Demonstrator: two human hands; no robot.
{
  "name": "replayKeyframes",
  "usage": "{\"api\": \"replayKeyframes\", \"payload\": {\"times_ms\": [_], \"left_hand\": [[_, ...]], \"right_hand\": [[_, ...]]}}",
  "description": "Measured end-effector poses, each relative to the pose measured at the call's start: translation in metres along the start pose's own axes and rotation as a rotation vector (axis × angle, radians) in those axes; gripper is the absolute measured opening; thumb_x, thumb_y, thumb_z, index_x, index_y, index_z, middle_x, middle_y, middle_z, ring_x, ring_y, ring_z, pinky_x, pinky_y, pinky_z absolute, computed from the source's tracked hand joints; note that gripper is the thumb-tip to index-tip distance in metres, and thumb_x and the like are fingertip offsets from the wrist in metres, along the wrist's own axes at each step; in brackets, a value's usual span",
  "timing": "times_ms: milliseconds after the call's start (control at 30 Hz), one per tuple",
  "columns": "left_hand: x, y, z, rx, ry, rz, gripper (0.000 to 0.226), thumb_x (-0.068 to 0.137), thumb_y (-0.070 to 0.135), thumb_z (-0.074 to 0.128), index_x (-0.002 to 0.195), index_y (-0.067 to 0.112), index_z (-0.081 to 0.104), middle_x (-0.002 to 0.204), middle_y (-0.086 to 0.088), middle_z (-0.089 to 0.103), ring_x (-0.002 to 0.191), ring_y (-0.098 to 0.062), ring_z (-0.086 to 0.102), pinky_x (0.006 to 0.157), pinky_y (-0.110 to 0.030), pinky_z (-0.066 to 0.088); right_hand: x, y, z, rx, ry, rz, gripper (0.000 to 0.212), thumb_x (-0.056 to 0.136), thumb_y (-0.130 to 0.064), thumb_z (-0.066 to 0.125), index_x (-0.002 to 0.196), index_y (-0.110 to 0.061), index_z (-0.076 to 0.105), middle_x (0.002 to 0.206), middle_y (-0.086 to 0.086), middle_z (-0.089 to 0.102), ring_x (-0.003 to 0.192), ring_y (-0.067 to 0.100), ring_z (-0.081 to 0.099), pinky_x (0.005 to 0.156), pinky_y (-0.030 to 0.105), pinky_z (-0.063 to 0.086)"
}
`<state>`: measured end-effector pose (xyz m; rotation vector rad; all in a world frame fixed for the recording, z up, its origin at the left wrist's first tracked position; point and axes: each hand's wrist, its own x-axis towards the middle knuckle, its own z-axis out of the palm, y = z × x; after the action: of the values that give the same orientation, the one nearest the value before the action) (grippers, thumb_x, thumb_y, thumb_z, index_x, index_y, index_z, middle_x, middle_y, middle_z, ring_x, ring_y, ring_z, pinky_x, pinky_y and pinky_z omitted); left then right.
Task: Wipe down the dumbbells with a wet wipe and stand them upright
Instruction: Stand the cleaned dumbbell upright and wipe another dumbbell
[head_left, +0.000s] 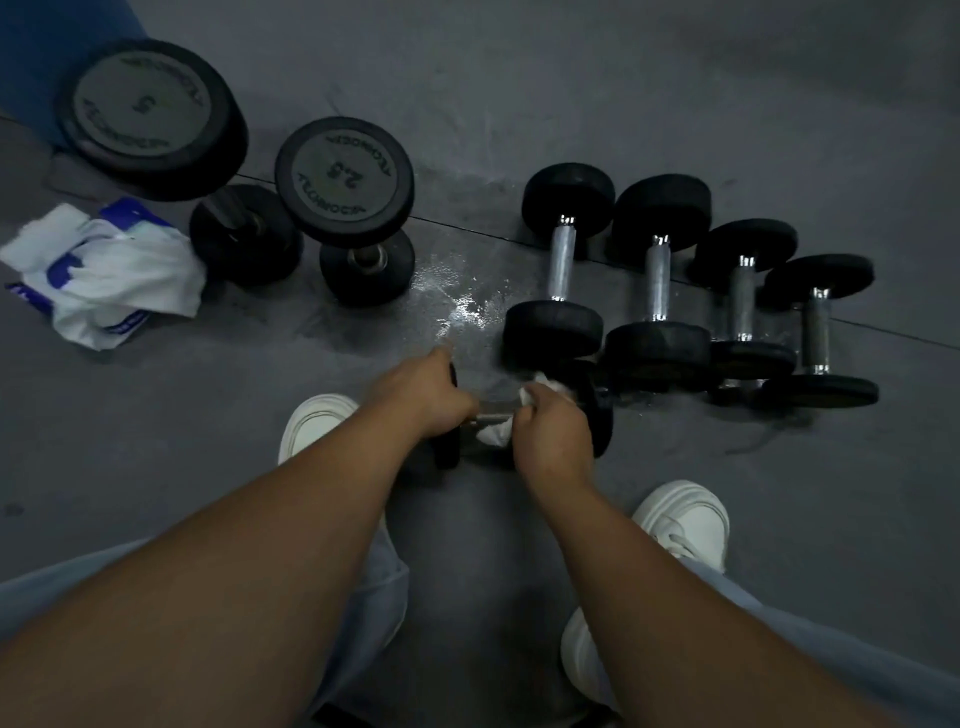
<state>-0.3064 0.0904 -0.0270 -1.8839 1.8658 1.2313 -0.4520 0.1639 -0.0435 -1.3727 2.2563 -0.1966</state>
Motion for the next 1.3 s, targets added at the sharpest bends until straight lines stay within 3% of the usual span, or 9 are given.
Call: {"api": "replayKeyframes", "payload": {"times_ms": [200,333,533,600,767,867,1033,1133,1300], "left_hand": [[-0.037,0.007,0.029,-0.2,0.275,-0.161,0.072,0.088,0.045,0.059,0.147,0.024,0.023,0.122,-0.013,0.064,0.109,-0.037,0.061,0.086,-0.041,0.049],[-0.045,0.006,0.035,-0.236,0.223,-0.087,0.089,0.085,0.032,0.069,0.154,0.024,0.013,0.125,-0.015,0.064,0.112,-0.036,0.061,0.086,-0.038,0.047],[-0.037,0.009,0.025,-0.214,0.165,-0.075,0.072,0.084,0.028,0.07,0.141,0.02,0.026,0.123,-0.014,0.064,0.11,-0.035,0.061,0.086,-0.037,0.047],[-0.035,0.009,0.024,-0.206,0.166,-0.078,0.068,0.085,0.032,0.068,0.139,0.02,0.028,0.121,-0.015,0.065,0.109,-0.035,0.062,0.086,-0.038,0.048],[-0.032,0.007,0.025,-0.199,0.168,-0.095,0.074,0.084,0.032,0.069,0.143,0.022,0.026,0.124,-0.013,0.064,0.112,-0.035,0.061,0.088,-0.037,0.047],[-0.03,0.007,0.025,-0.208,0.165,-0.101,0.074,0.085,0.036,0.068,0.143,0.023,0.025,0.125,-0.013,0.063,0.113,-0.035,0.06,0.088,-0.037,0.046],[-0.028,0.007,0.024,-0.211,0.175,-0.105,0.076,0.081,0.032,0.07,0.143,0.024,0.027,0.123,-0.013,0.064,0.111,-0.035,0.061,0.09,-0.038,0.049],[-0.027,0.008,0.024,-0.196,0.174,-0.106,0.076,0.082,0.036,0.069,0.144,0.024,0.026,0.123,-0.014,0.064,0.112,-0.035,0.061,0.09,-0.038,0.048],[-0.028,0.008,0.024,-0.2,0.181,-0.116,0.078,0.08,0.03,0.07,0.145,0.024,0.026,0.123,-0.014,0.064,0.112,-0.035,0.061,0.091,-0.038,0.048]], "right_hand": [[-0.011,0.012,-0.004,-0.08,-0.11,-0.099,0.028,0.097,-0.024,0.045,0.12,-0.02,0.059,0.112,0.014,0.056,0.096,0.036,0.06,0.079,0.039,0.049],[-0.014,0.0,-0.001,-0.001,-0.153,-0.038,0.022,0.092,-0.019,0.052,0.114,-0.02,0.051,0.114,0.008,0.055,0.095,0.032,0.061,0.074,0.036,0.05],[-0.01,0.0,0.002,0.015,-0.098,0.059,0.045,0.092,-0.028,0.049,0.135,-0.022,0.036,0.111,0.007,0.061,0.093,0.029,0.067,0.079,0.036,0.052],[-0.018,-0.012,0.008,-0.06,-0.196,-0.112,0.048,0.091,-0.027,0.05,0.136,-0.02,0.036,0.116,0.006,0.062,0.098,0.03,0.066,0.076,0.034,0.048],[-0.009,0.0,-0.003,-0.028,-0.055,0.08,0.023,0.094,-0.02,0.047,0.117,-0.019,0.05,0.119,0.009,0.06,0.099,0.03,0.062,0.074,0.03,0.042],[-0.019,-0.015,0.003,-0.131,-0.215,-0.199,0.039,0.093,-0.023,0.051,0.13,-0.025,0.041,0.122,0.008,0.057,0.101,0.032,0.064,0.075,0.037,0.048],[-0.005,0.008,0.002,-0.082,-0.081,-0.047,0.04,0.091,-0.031,0.052,0.129,-0.032,0.04,0.119,0.006,0.06,0.104,0.032,0.063,0.087,0.038,0.05],[-0.015,0.0,0.003,-0.17,-0.272,-0.316,0.042,0.088,-0.037,0.056,0.126,-0.036,0.04,0.12,0.005,0.059,0.101,0.033,0.065,0.079,0.037,0.05],[-0.005,0.011,0.001,-0.129,-0.086,-0.157,0.042,0.096,-0.034,0.048,0.137,-0.04,0.036,0.12,-0.002,0.058,0.1,0.023,0.063,0.084,0.028,0.046]]}}
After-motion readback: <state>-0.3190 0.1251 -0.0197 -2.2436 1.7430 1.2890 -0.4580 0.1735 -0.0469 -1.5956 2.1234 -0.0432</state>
